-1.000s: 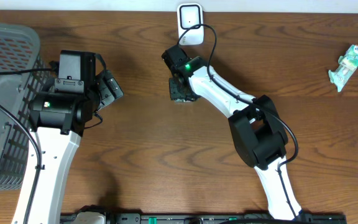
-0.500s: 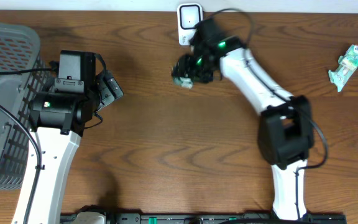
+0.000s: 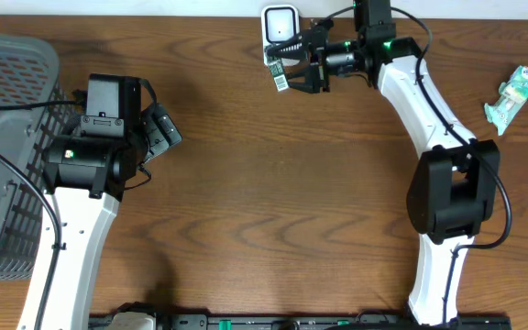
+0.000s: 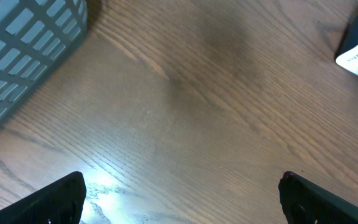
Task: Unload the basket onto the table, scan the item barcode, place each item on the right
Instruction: 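Hold the Zam-Buk tin under the scanner with the right gripper, then carry the Zam-Buk tin right and drop it at the table edge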
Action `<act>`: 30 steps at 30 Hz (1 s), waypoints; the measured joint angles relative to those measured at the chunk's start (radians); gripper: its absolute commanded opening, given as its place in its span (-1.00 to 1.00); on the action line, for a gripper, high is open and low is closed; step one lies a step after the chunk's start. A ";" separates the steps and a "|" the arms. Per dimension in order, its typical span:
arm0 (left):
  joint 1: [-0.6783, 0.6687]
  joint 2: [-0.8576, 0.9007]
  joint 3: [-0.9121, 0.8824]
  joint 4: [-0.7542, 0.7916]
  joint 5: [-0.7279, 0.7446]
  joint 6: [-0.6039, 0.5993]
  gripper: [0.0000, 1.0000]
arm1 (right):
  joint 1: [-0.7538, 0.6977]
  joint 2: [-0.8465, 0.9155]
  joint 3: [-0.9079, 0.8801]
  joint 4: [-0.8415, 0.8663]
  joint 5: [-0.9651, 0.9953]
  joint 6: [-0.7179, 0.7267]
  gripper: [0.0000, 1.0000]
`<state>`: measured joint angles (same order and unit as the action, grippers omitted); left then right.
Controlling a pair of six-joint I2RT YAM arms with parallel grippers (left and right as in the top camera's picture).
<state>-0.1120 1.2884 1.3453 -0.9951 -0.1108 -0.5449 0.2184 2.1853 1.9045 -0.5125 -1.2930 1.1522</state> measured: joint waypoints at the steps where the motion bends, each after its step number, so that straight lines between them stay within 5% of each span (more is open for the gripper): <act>1: 0.000 0.000 0.000 0.000 0.000 0.000 0.96 | 0.001 0.000 0.000 0.015 -0.008 0.020 -0.04; 7: 0.000 0.000 0.000 0.000 0.000 0.000 0.96 | 0.001 0.000 0.000 0.084 -0.006 0.097 -0.13; 11: 0.000 0.000 0.000 0.000 0.000 0.000 0.96 | 0.007 0.000 0.000 0.084 0.123 0.008 -0.13; 18: 0.000 0.000 0.000 0.000 0.000 0.000 0.95 | 0.062 0.000 0.000 0.097 0.731 -0.294 0.00; 23: 0.000 0.000 0.000 0.000 0.000 0.000 0.96 | 0.129 0.000 -0.001 0.312 1.197 -0.494 -0.07; 30: 0.000 0.000 0.000 -0.001 0.000 0.000 0.96 | 0.177 0.060 0.000 0.573 1.401 -0.658 0.03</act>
<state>-0.1120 1.2884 1.3453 -0.9958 -0.1108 -0.5449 0.3950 2.2456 1.9045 0.0601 0.1078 0.4946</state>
